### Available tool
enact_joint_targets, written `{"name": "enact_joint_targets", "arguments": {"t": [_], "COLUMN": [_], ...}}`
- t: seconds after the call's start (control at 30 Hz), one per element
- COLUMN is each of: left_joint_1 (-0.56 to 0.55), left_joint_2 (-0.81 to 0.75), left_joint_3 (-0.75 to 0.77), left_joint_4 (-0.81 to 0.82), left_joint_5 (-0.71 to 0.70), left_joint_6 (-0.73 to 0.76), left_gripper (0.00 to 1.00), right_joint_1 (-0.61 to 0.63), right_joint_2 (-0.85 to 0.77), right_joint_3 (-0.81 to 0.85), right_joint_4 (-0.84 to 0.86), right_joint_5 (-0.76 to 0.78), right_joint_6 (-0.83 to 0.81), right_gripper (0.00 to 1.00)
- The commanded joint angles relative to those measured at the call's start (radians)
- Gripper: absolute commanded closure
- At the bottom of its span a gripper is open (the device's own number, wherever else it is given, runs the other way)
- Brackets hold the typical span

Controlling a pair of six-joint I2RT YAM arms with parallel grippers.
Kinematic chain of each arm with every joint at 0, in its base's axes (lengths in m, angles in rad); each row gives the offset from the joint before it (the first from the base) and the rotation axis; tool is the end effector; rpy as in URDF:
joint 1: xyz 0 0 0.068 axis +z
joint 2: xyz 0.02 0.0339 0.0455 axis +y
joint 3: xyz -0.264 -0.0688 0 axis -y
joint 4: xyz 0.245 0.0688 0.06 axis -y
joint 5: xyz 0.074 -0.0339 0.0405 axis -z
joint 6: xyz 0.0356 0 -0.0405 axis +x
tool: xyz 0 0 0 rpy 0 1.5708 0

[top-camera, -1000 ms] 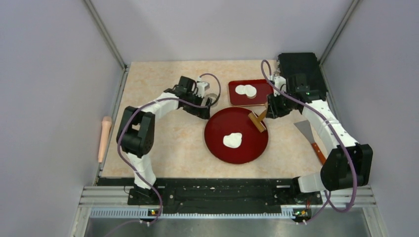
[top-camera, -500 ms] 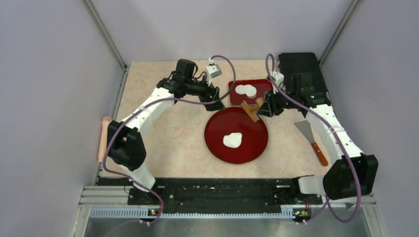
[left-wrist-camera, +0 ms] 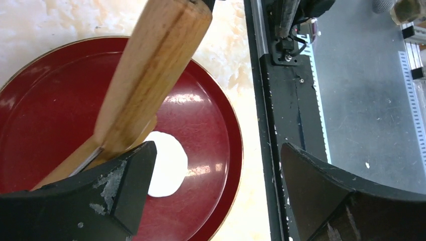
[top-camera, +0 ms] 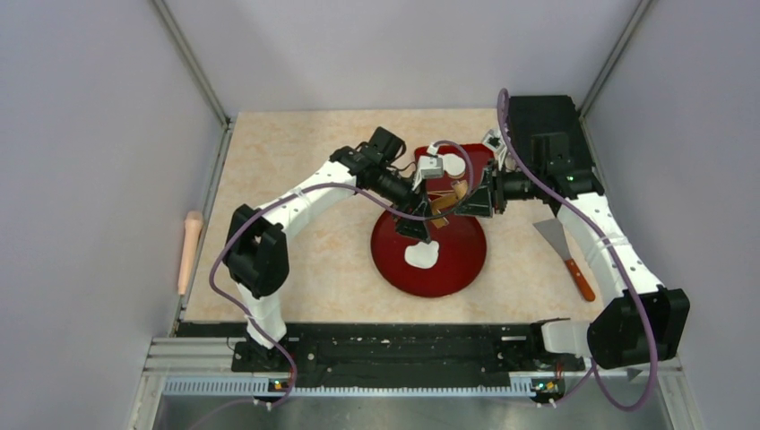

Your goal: Roll out the dumpling wrappers from the dough

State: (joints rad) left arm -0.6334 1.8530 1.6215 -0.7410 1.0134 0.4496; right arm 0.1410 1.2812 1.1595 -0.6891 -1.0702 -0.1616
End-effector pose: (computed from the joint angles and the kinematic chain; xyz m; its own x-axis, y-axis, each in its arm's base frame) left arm 0.3029 -0.2599 0.2925 -0.2963 0.5028 -0.8120 0.9184 -0.0834 -0.3868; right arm 0.2509 0.0672 0.3303 -0.6012 -0.1633 -0.7823 -0.7726 0.3688 0.5168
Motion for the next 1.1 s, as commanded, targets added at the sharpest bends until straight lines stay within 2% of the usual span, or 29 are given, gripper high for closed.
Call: {"name": "enact_joint_targets", "arguments": {"t": [0.0, 0.13, 0.23, 0.63, 0.83, 0.97, 1.07], "left_joint_1": [-0.005, -0.003, -0.003, 0.046, 0.061, 0.084, 0.088], "left_joint_2": [-0.011, -0.045, -0.083, -0.11, -0.075, -0.071, -0.075], "left_joint_3": [0.037, 0.076, 0.09, 0.083, 0.112, 0.137, 0.134], "left_joint_4": [-0.03, -0.135, -0.192, -0.057, -0.041, -0.054, -0.03], "left_joint_5": [0.039, 0.087, 0.123, -0.067, -0.047, 0.016, -0.026], "left_joint_6": [0.049, 0.135, 0.172, 0.069, 0.043, 0.033, 0.016], "left_gripper": [0.01, 0.01, 0.01, 0.01, 0.01, 0.01, 0.01], "right_joint_1": [-0.009, -0.01, -0.01, -0.005, 0.011, 0.017, 0.02], "right_joint_2": [-0.045, -0.056, -0.055, -0.104, -0.119, -0.118, -0.118], "right_joint_3": [0.055, 0.035, 0.02, 0.01, -0.004, -0.022, -0.03], "right_joint_4": [0.033, 0.035, 0.034, -0.053, -0.086, -0.087, -0.089], "right_joint_5": [-0.115, -0.02, -0.004, -0.069, -0.063, -0.051, -0.061], "right_joint_6": [0.008, 0.0, -0.008, -0.073, -0.102, -0.111, -0.117], "right_gripper": [1.0, 1.0, 1.0, 1.0, 1.0, 1.0, 1.0]}}
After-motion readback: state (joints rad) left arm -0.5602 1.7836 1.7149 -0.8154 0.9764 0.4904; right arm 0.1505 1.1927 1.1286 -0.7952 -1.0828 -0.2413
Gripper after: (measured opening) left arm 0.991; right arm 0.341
